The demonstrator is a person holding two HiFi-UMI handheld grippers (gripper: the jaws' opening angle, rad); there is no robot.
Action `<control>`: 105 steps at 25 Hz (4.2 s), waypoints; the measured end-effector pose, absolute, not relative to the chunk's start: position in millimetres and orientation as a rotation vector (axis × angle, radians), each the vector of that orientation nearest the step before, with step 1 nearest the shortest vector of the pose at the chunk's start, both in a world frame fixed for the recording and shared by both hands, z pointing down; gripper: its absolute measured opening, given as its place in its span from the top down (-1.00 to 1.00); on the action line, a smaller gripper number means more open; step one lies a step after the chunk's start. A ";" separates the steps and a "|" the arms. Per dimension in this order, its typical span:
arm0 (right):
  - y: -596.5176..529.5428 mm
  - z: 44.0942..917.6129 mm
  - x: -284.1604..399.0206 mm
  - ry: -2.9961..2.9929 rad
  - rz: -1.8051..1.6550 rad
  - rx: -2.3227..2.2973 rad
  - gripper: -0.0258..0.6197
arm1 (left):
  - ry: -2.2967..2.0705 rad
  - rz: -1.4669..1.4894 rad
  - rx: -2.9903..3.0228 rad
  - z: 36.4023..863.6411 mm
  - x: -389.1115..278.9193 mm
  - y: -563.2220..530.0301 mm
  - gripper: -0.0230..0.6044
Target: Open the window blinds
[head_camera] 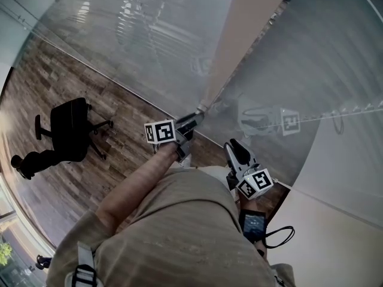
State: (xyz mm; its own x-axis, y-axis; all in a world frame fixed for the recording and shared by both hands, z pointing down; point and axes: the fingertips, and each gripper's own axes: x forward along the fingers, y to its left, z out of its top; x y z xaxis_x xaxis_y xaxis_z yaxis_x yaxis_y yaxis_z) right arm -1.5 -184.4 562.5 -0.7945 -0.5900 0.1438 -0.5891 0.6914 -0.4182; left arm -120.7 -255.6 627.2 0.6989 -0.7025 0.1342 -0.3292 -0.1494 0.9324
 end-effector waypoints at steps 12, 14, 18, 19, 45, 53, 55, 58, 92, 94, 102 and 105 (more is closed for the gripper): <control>-179.2 563.7 -2.0 2.895 -0.704 -1.017 0.60 | -1.215 0.166 2.186 628.4 -125.3 -250.5 0.31; -178.7 558.8 -4.5 2.898 -0.688 -1.011 0.60 | -1.260 0.241 2.245 620.4 -124.0 -250.8 0.31; -176.2 549.9 -7.0 2.904 -0.658 -1.007 0.60 | -1.297 0.315 2.285 614.3 -122.8 -249.6 0.45; -175.9 549.5 -6.5 2.904 -0.655 -1.010 0.60 | -1.299 0.318 2.282 615.0 -122.6 -249.5 0.45; -180.2 551.0 -7.3 2.896 -0.679 -0.989 0.60 | -1.101 -0.073 2.066 616.2 -123.6 -252.1 0.48; -181.1 546.3 -10.2 2.900 -0.675 -0.992 0.60 | -1.143 0.047 2.147 614.5 -122.5 -252.3 0.44; -181.8 545.1 -7.4 2.909 -0.655 -0.985 0.60 | -1.149 0.060 2.168 616.1 -116.4 -253.0 0.43; -188.7 543.4 -10.8 2.890 -0.617 -0.971 0.60 | -1.161 0.074 2.215 604.6 -119.5 -259.5 0.43; -195.1 545.5 1.9 2.983 -0.652 -0.965 0.60 | -1.339 0.346 2.260 636.0 -124.3 -259.3 0.44; -202.4 540.7 2.4 3.003 -0.642 -0.936 0.60 | -1.363 0.359 2.241 636.3 -125.8 -262.6 0.43; -213.0 537.4 2.4 3.082 -0.600 -0.793 0.60 | -1.411 0.386 2.210 636.8 -129.0 -274.8 0.44; -206.9 533.1 0.9 3.105 -0.601 -0.717 0.60 | -1.426 0.374 2.206 628.9 -125.7 -270.7 0.44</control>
State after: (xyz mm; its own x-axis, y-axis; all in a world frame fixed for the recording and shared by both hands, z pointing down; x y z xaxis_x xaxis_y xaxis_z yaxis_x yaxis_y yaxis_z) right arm 0.9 -206.9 533.1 -0.8973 -0.4038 0.1786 -0.4412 0.8340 -0.3314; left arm -125.7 -270.7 628.9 0.4188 -0.7754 0.4727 -0.9076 -0.3394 0.2474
